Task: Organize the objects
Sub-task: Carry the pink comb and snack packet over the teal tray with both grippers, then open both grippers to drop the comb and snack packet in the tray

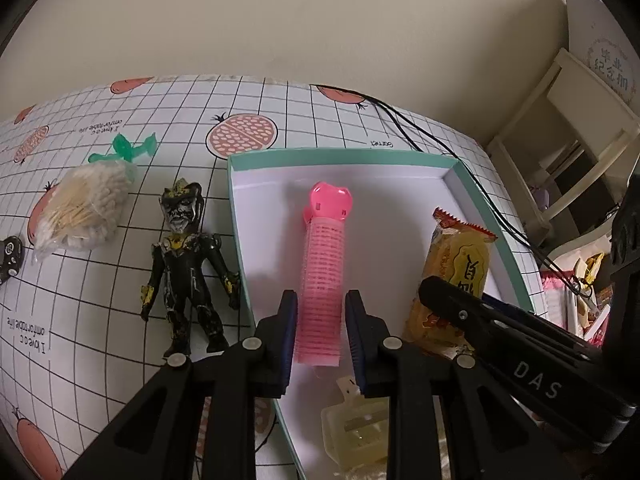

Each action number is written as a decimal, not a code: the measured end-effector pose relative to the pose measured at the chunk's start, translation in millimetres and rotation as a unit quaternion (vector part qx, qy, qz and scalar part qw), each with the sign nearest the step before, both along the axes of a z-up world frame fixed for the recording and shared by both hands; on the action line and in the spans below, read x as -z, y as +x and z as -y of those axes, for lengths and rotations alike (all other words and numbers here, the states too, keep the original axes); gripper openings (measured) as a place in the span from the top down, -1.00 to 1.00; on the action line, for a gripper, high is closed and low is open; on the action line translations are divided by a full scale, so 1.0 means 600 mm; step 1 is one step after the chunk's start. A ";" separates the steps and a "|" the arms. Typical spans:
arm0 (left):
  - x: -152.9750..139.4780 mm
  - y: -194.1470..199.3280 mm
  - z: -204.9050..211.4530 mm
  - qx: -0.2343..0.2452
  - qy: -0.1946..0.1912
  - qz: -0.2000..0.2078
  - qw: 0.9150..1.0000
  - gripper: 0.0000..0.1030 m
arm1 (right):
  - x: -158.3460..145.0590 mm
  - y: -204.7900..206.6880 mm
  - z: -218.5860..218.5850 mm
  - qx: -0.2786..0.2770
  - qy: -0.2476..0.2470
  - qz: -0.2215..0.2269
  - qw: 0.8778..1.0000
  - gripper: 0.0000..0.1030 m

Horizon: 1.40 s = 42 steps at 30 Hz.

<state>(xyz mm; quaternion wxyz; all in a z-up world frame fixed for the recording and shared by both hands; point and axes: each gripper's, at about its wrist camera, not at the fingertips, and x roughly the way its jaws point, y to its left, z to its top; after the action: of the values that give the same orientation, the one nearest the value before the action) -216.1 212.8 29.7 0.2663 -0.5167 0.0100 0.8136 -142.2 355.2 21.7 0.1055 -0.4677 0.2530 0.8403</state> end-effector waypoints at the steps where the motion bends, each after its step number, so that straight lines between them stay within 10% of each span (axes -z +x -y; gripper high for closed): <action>1: -0.005 0.001 0.001 0.001 0.001 -0.001 1.000 0.52 | 0.000 0.001 -0.001 -0.001 -0.004 -0.001 1.000 0.22; 16: -0.068 0.003 0.034 -0.023 0.028 -0.030 0.999 0.47 | -0.060 0.014 0.002 -0.006 -0.001 -0.034 0.999 0.09; 20: -0.069 -0.004 0.050 -0.053 0.026 -0.031 0.998 -0.03 | -0.061 0.011 0.009 -0.011 0.006 -0.033 0.999 0.09; 31: -0.049 -0.024 0.092 -0.113 0.004 -0.024 0.993 -0.59 | -0.055 0.007 0.007 -0.001 0.011 -0.037 0.999 -0.67; 42: -0.057 -0.028 0.115 -0.142 0.007 -0.055 0.988 -1.00 | -0.055 0.006 0.011 -0.005 0.026 -0.046 0.999 -1.00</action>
<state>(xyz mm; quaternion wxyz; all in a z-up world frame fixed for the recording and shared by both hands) -232.8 143.6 64.2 0.1509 -0.4657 -0.0540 0.8703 -138.8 348.8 54.8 0.1018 -0.4266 0.2332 0.8679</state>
